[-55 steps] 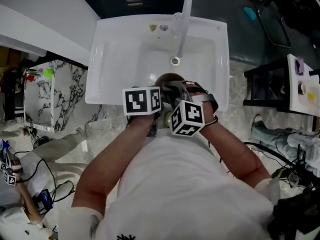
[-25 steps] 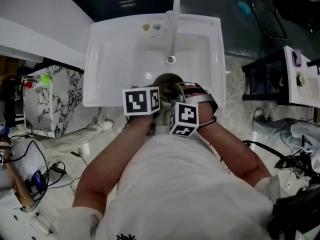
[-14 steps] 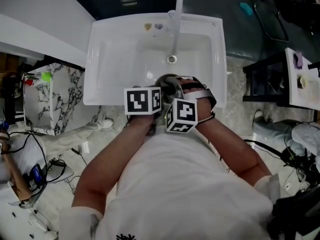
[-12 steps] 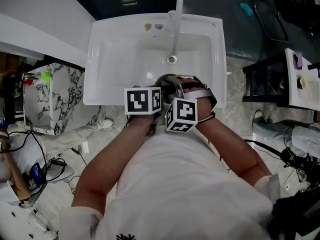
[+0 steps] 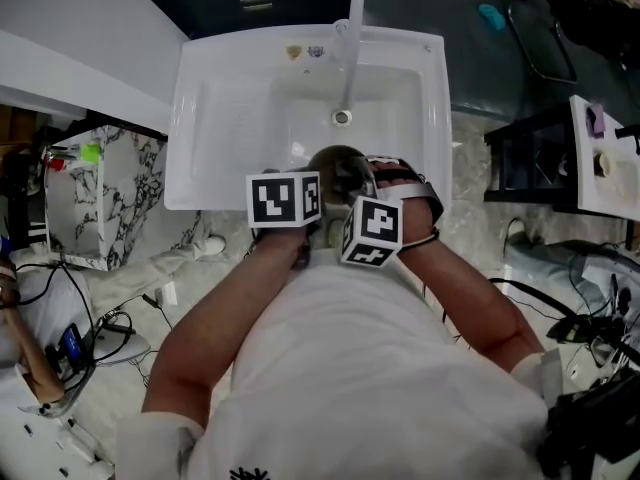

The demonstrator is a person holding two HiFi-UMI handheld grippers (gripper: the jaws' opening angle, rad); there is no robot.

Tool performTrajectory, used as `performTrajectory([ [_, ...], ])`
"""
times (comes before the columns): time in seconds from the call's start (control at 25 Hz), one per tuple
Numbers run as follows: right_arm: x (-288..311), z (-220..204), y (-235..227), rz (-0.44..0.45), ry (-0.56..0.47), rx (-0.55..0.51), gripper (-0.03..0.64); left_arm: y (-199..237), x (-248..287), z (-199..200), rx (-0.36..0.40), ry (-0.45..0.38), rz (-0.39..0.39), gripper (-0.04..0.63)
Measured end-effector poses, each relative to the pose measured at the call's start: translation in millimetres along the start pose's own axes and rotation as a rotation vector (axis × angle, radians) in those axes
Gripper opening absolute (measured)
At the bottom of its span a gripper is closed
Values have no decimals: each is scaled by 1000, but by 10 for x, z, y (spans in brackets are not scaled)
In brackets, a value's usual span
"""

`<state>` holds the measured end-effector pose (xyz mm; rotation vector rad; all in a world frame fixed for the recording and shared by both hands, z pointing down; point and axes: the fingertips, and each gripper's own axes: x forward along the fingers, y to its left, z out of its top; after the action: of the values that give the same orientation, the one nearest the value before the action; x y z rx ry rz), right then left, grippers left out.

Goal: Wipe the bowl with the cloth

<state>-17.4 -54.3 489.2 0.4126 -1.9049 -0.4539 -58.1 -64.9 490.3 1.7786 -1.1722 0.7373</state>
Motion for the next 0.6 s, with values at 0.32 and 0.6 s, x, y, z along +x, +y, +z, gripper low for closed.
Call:
performTrajectory([
  [0.32,10,128,204,77,-43,12,35,-38,-17,55,-1,-37,-18,20],
  [0.6,-71,311,2,16,-112,39,35,-75,-41,41,21,-39,-39,20],
])
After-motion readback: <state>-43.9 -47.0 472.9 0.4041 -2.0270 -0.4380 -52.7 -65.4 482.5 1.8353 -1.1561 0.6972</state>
